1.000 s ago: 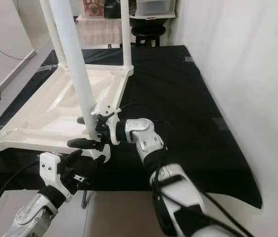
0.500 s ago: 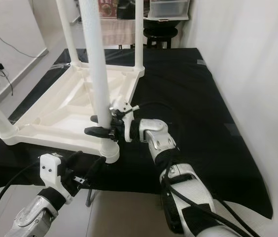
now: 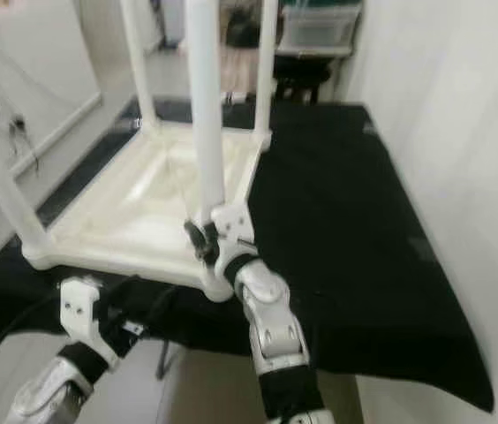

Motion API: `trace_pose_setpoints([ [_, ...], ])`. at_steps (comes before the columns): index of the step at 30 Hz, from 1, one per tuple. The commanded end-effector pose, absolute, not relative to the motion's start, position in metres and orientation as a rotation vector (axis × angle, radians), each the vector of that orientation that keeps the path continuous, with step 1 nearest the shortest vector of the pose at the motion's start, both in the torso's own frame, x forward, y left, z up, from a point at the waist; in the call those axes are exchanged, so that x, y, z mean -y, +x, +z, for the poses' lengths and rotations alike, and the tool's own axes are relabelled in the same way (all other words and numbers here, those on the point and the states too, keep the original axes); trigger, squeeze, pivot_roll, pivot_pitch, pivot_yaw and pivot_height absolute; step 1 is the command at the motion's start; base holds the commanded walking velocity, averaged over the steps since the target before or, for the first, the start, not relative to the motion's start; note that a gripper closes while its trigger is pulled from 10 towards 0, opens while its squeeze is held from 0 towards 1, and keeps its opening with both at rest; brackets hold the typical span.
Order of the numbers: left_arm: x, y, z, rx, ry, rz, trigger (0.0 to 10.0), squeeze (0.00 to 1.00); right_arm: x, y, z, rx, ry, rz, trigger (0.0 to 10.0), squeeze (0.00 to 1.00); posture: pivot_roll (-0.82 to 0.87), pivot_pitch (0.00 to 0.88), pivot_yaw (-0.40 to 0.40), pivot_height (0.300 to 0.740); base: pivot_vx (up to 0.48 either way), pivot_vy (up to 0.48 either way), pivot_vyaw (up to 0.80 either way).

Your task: Building children table

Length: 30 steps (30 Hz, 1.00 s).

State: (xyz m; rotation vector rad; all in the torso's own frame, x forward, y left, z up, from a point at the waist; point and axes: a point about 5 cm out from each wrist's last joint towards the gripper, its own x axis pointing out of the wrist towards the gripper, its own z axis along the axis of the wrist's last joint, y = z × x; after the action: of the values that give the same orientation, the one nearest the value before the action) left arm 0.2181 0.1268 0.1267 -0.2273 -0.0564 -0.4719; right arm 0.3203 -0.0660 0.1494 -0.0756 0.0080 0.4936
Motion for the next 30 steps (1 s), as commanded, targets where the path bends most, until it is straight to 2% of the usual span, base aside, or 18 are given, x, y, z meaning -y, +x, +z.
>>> trace_pose_setpoints([
  [1, -0.126, 0.218, 0.126, 0.045, -0.23, -0.467, 10.0, 0.0, 0.065, 0.321, 0.124, -0.152, -0.113, 0.479, 0.0, 0.0, 0.03, 0.09, -0.001, 0.74, 0.0, 0.0, 0.0],
  [3, -0.126, 0.218, 0.126, 0.046, -0.231, -0.466, 10.0, 0.0, 0.064, 0.321, 0.125, -0.156, -0.122, 0.483, 0.0, 0.0, 0.03, 0.087, 0.002, 0.74, 0.0, 0.0, 0.0],
  [4, -0.126, 0.218, 0.126, 0.046, -0.232, -0.466, 10.0, 0.0, 0.061, 0.323, 0.128, -0.14, -0.115, 0.524, 10.0, 0.0, 0.03, 0.087, 0.002, 0.74, 0.0, 0.0, 0.0],
  [5, -0.126, 0.219, 0.126, 0.045, -0.232, -0.466, 10.0, 0.0, 0.058, 0.321, 0.132, -0.135, -0.112, 0.527, 10.0, 0.0, 0.03, 0.087, 0.002, 0.74, 0.0, 0.0, 0.0],
  [6, -0.125, 0.219, 0.125, 0.044, -0.233, -0.469, 10.0, 0.0, 0.055, 0.326, 0.141, -0.108, -0.092, 0.551, 10.0, 1.0, 0.02, 0.081, 0.002, 0.74, 0.0, 0.0, 0.0],
  [11, -0.124, 0.221, 0.125, 0.042, -0.235, -0.473, 10.0, 0.0, 0.05, 0.343, 0.162, -0.04, -0.039, 0.673, 10.0, 1.0, 0.02, 0.07, 0.003, 0.74, 0.0, 0.0, 0.0],
  [12, -0.124, 0.222, 0.124, 0.041, -0.236, -0.474, 10.0, 0.0, 0.048, 0.353, 0.174, -0.009, -0.006, 0.802, 10.0, 0.82, 0.02, 0.064, 0.005, 0.74, 0.0, 0.0, 0.0],
  [13, -0.124, 0.223, 0.123, 0.041, -0.236, -0.474, 10.0, 0.0, 0.045, 0.354, 0.179, 0.004, -0.015, 0.913, 10.0, 0.0, 0.02, 0.056, 0.005, 0.74, 0.0, 0.0, 0.0],
  [14, -0.124, 0.223, 0.123, 0.041, -0.236, -0.474, 10.0, 0.0, 0.045, 0.354, 0.179, 0.004, -0.015, 0.913, 10.0, 0.0, 0.02, 0.056, 0.005, 0.74, 0.0, 0.0, 0.0],
  [15, -0.124, 0.223, 0.123, 0.041, -0.235, -0.475, 10.0, 0.0, 0.044, 0.354, 0.183, 0.017, -0.03, 1.007, 10.0, 0.0, 0.02, 0.055, 0.005, 0.74, 0.0, 0.0, 0.0],
  [16, -0.124, 0.224, 0.123, 0.041, -0.235, -0.475, 10.0, 0.0, 0.043, 0.354, 0.189, 0.025, -0.072, 1.187, 10.0, 0.0, 0.02, 0.053, 0.004, 0.74, 0.0, 0.0, 0.0],
  [21, -0.124, 0.224, 0.122, 0.04, -0.231, -0.475, 10.0, 0.0, 0.041, 0.357, 0.194, 0.0, -0.123, 1.311, 10.0, 0.0, 0.03, 0.043, 0.006, 0.74, 0.0, 0.0, 0.0],
  [29, -0.123, 0.224, 0.121, 0.039, -0.232, -0.476, 10.0, 0.0, 0.042, 0.359, 0.189, -0.095, -0.07, 1.439, 10.0, 0.0, 0.03, 0.041, 0.006, 0.74, 0.0, 0.0, 0.0],
  [30, -0.123, 0.224, 0.121, 0.039, -0.232, -0.476, 10.0, 0.0, 0.043, 0.36, 0.188, -0.096, -0.065, 1.441, 0.0, 0.0, 0.04, 0.042, 0.005, 0.74, 0.0, 0.0, 0.0],
])
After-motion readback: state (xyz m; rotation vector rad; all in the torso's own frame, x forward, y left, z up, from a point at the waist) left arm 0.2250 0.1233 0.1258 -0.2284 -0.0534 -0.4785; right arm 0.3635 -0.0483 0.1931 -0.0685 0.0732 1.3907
